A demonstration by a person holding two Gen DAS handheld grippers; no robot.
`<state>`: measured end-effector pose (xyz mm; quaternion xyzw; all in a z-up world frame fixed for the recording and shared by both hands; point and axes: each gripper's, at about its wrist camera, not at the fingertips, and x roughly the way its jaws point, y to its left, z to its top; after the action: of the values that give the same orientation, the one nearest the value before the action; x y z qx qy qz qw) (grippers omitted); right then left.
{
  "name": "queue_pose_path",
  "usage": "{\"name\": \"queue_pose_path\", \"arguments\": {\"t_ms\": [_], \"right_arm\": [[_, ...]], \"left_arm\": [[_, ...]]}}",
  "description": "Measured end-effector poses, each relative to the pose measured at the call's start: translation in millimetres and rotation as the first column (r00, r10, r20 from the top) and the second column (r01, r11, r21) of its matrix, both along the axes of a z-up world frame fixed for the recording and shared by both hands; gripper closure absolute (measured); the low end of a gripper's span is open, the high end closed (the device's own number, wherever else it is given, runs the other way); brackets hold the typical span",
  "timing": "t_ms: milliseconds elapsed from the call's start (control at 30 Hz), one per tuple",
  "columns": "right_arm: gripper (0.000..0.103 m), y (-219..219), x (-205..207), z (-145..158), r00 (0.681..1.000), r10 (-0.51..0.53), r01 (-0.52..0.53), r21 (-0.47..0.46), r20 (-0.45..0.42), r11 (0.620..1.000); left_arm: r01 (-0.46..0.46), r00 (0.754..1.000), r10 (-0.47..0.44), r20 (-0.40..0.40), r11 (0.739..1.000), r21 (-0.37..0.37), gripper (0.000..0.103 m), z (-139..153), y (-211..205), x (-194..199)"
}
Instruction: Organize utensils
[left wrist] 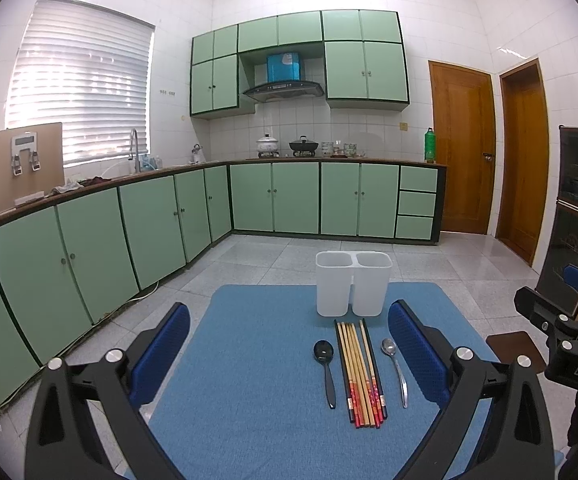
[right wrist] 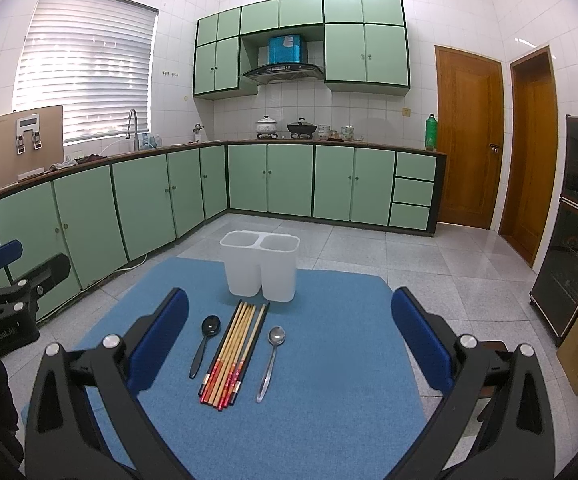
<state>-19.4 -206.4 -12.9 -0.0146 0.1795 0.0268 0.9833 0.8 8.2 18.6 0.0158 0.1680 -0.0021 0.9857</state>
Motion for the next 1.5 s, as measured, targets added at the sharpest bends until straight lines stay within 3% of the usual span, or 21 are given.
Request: {"name": "queue_pose_path", "arguments": {"t_ms": [100, 1500], "right_arm": [[0.005, 1, -1, 1, 1.000, 0.001, -0.001, 0.000, 0.000, 1.000], [0.005, 2, 2, -4, 1.000, 0.003, -0.003, 0.000, -0.009, 1.000]], "left_arm": [[0.000, 1.000, 0.000, 0.001, 1.000, 0.003, 0.006, -14, -8, 0], [-0.010, 1.000, 0.010, -0.017, 1.000, 0.001, 0.006, -23, -6, 7]]}}
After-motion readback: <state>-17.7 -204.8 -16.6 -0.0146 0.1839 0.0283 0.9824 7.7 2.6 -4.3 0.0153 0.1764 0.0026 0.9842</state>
